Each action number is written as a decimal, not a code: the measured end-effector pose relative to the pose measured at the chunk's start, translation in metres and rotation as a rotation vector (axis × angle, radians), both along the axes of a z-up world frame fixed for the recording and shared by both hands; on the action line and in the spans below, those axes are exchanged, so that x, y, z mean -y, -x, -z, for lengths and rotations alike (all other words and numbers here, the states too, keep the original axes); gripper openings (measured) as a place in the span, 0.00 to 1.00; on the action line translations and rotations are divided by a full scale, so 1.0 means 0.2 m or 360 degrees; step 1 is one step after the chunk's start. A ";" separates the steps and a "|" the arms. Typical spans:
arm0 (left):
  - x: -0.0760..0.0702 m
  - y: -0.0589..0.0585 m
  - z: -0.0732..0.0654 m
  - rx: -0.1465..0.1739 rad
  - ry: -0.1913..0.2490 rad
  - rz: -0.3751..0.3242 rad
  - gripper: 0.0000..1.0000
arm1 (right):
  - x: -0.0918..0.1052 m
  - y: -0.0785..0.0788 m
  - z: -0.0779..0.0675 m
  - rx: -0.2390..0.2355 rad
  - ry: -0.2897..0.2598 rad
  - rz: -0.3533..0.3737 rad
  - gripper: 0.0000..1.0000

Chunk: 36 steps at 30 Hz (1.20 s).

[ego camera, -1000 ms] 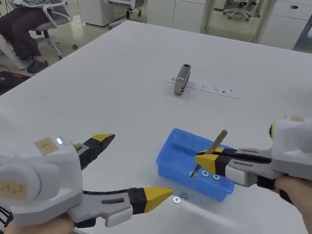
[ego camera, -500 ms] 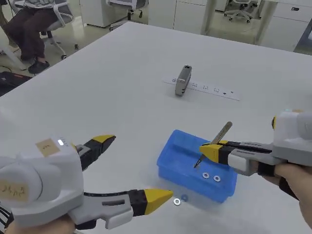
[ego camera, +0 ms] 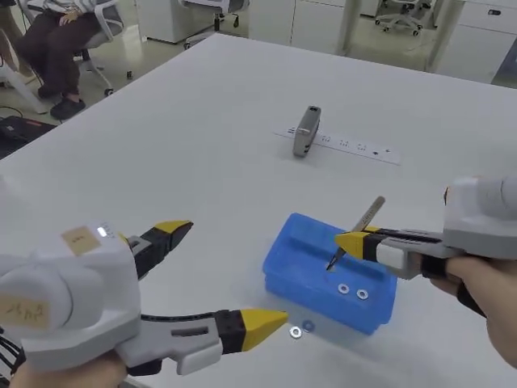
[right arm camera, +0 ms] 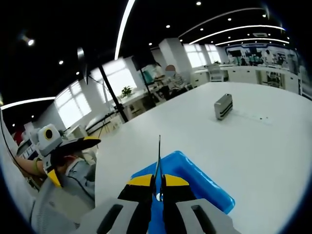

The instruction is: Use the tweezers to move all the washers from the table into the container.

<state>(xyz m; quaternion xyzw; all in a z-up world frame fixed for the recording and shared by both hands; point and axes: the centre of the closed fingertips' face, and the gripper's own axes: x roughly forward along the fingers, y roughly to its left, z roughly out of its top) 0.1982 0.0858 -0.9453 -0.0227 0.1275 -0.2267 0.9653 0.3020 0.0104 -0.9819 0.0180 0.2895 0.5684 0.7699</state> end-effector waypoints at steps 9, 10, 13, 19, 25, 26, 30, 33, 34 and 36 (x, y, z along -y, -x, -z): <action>0.00 0.00 0.00 -0.0001 0.0004 -0.0006 0.99 | -0.02 -0.03 0.06 -0.0005 0.0056 -0.0010 0.03; 0.00 0.00 0.00 -0.0001 0.0004 -0.0006 0.99 | -0.02 -0.03 0.06 -0.0007 0.0064 -0.0012 0.03; 0.00 0.00 0.00 -0.0001 0.0006 -0.0007 0.99 | -0.02 -0.04 0.09 -0.0010 0.0089 -0.0017 0.03; 0.00 0.00 0.00 -0.0002 0.0006 -0.0008 0.99 | -0.02 -0.04 0.13 -0.0014 0.0130 -0.0024 0.03; 0.00 0.00 0.00 -0.0004 0.0005 -0.0008 0.98 | -0.02 -0.05 0.15 -0.0006 0.0162 -0.0029 0.03; 0.00 0.00 0.00 -0.0004 0.0004 -0.0007 0.98 | -0.02 -0.06 0.16 -0.0002 0.0170 -0.0031 0.03; 0.00 0.00 0.00 -0.0006 0.0005 -0.0006 0.98 | -0.02 -0.06 0.19 0.0017 0.0205 -0.0044 0.03; 0.00 0.00 0.00 -0.0005 0.0006 -0.0007 0.98 | -0.02 -0.06 0.19 0.0028 0.0212 -0.0050 0.03; 0.00 0.00 0.00 -0.0005 0.0006 -0.0007 0.98 | -0.02 -0.06 0.20 0.0031 0.0214 -0.0053 0.03; 0.00 0.00 0.00 -0.0006 0.0007 -0.0008 0.98 | -0.02 -0.07 0.21 0.0042 0.0231 -0.0059 0.03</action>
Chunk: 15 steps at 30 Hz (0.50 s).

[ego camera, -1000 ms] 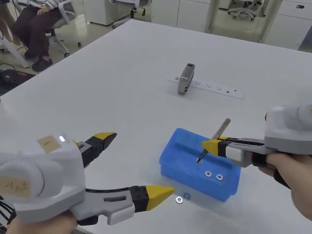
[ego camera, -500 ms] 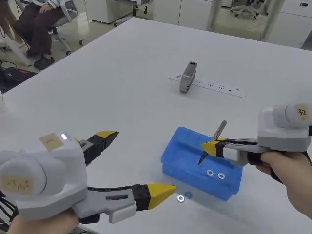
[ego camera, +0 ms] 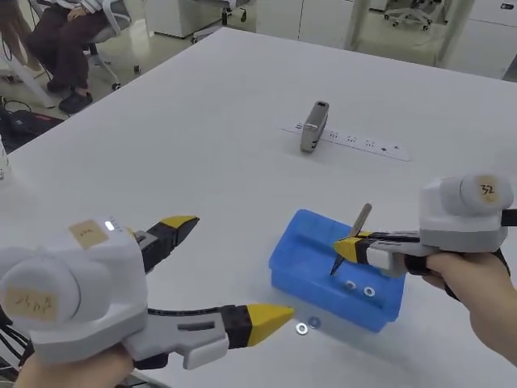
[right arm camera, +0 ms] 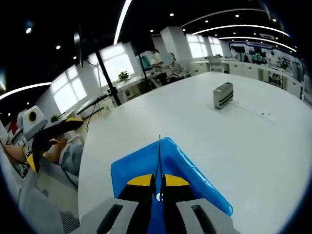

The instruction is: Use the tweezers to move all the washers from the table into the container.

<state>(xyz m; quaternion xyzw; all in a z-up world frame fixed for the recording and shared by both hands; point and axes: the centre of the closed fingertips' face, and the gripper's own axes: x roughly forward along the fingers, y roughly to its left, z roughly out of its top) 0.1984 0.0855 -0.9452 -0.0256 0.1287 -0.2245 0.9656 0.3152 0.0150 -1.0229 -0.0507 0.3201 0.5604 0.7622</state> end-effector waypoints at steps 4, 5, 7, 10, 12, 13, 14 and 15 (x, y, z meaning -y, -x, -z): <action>0.00 0.00 0.00 -0.0001 0.0000 -0.0001 0.98 | 0.00 0.00 0.01 0.0023 0.0018 -0.0016 0.03; 0.00 0.00 0.00 0.0002 -0.0001 -0.0002 0.98 | 0.00 0.00 0.01 0.0025 0.0023 -0.0020 0.03; 0.00 0.00 0.00 0.0000 0.0000 -0.0002 0.98 | 0.00 0.00 0.02 0.0029 0.0029 -0.0029 0.03; 0.00 0.00 0.00 0.0002 -0.0004 0.0000 0.98 | -0.01 0.01 0.02 0.0035 0.0034 -0.0040 0.03; 0.00 0.00 0.00 -0.0002 -0.0004 0.0001 0.98 | -0.01 0.02 0.03 0.0055 0.0048 -0.0056 0.03; 0.00 0.00 0.00 -0.0001 -0.0005 0.0000 0.98 | -0.01 0.02 0.03 0.0059 0.0050 -0.0060 0.03; 0.00 0.00 0.00 0.0001 -0.0005 -0.0001 0.98 | -0.01 0.02 0.03 0.0062 0.0054 -0.0066 0.03; 0.00 0.00 0.00 -0.0001 -0.0004 -0.0001 0.98 | -0.01 0.02 0.03 0.0071 0.0059 -0.0073 0.03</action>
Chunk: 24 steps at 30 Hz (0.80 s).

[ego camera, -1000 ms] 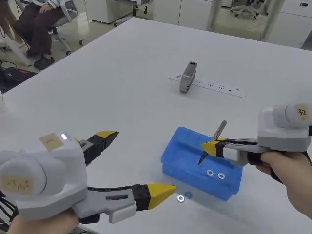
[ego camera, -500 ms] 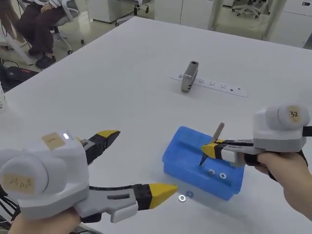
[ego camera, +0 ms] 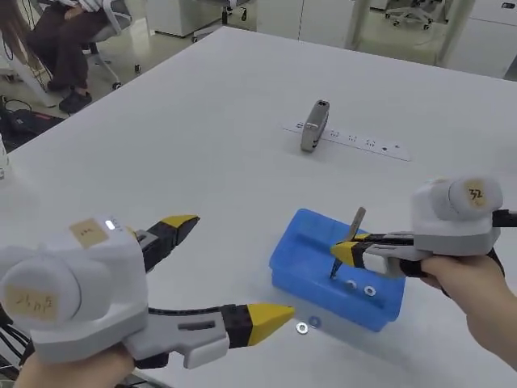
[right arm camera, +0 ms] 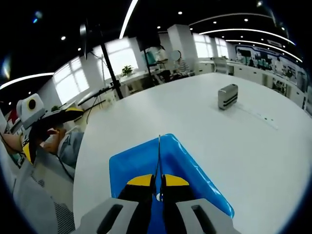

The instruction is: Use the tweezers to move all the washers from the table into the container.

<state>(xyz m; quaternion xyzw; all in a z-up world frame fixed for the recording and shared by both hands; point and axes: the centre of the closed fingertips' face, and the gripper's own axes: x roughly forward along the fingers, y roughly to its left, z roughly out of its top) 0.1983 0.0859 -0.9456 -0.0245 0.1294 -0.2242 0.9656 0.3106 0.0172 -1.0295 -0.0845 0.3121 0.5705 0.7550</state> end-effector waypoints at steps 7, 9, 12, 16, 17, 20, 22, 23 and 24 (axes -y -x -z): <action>0.00 0.00 0.00 -0.0002 -0.0005 0.0003 0.98 | 0.00 0.01 0.01 0.0034 0.0019 -0.0036 0.03; 0.00 0.00 0.00 -0.0003 -0.0005 0.0002 0.98 | 0.00 0.01 0.01 0.0044 0.0020 -0.0041 0.03; 0.00 0.00 0.00 -0.0005 -0.0006 0.0008 0.98 | 0.01 0.01 0.01 0.0057 0.0022 -0.0051 0.03; 0.00 0.00 0.01 -0.0005 -0.0009 0.0014 0.98 | 0.00 0.01 0.01 0.0070 0.0019 -0.0064 0.04; 0.00 0.00 0.01 -0.0009 -0.0012 0.0013 0.98 | 0.00 0.01 0.01 0.0079 0.0021 -0.0071 0.04; 0.00 0.00 0.01 -0.0006 -0.0007 0.0014 0.98 | 0.00 0.02 0.01 0.0081 0.0022 -0.0078 0.04; 0.00 0.00 0.01 -0.0006 -0.0006 0.0016 0.98 | 0.00 0.01 0.01 0.0088 0.0027 -0.0079 0.04; 0.00 0.00 0.01 -0.0005 -0.0007 0.0017 0.98 | 0.00 0.01 0.01 0.0090 0.0028 -0.0079 0.04; 0.01 0.00 0.01 -0.0005 -0.0008 0.0017 0.98 | 0.00 0.01 0.01 0.0091 0.0028 -0.0078 0.04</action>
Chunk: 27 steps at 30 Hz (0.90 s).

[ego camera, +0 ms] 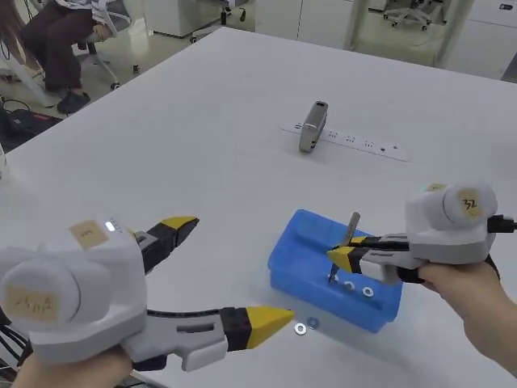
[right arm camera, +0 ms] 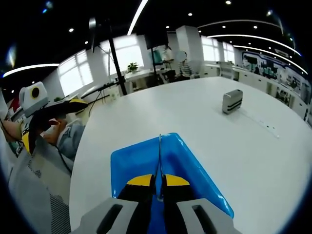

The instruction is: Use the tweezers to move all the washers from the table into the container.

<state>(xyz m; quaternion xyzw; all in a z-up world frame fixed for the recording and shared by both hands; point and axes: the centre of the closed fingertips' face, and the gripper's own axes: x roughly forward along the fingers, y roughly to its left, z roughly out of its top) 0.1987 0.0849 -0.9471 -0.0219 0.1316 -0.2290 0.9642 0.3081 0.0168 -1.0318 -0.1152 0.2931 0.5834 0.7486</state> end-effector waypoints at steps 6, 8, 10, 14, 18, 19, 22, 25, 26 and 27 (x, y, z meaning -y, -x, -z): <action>0.01 0.00 0.00 -0.0002 0.0002 0.0003 0.98 | 0.01 0.00 -0.01 0.0009 -0.0016 0.0008 0.04; 0.01 0.00 0.00 0.0001 0.0001 0.0006 0.98 | 0.01 0.01 -0.02 0.0019 -0.0023 0.0012 0.04; 0.01 0.01 0.00 -0.0001 0.0001 0.0008 0.99 | 0.01 0.01 -0.03 0.0022 -0.0032 0.0016 0.04; 0.01 0.01 0.00 -0.0004 -0.0001 0.0009 0.99 | 0.01 0.02 -0.06 0.0041 -0.0057 0.0019 0.04; 0.01 0.01 0.00 -0.0001 0.0000 0.0006 0.99 | 0.01 0.05 -0.09 0.0070 -0.0076 0.0005 0.04; 0.01 0.01 0.00 -0.0001 -0.0001 0.0004 0.99 | 0.01 0.05 -0.10 0.0080 -0.0079 -0.0001 0.04; 0.01 0.01 -0.01 0.0005 0.0000 0.0003 0.99 | 0.02 0.07 -0.13 0.0098 -0.0090 -0.0012 0.04; 0.01 0.01 -0.01 0.0004 0.0000 0.0005 0.99 | 0.03 0.06 -0.15 0.0113 -0.0112 -0.0009 0.04; 0.01 0.00 -0.01 0.0003 -0.0001 0.0006 0.99 | 0.03 0.06 -0.17 0.0124 -0.0121 -0.0007 0.04; 0.01 0.00 -0.01 0.0004 0.0000 0.0006 0.99 | 0.03 0.06 -0.18 0.0128 -0.0130 -0.0010 0.04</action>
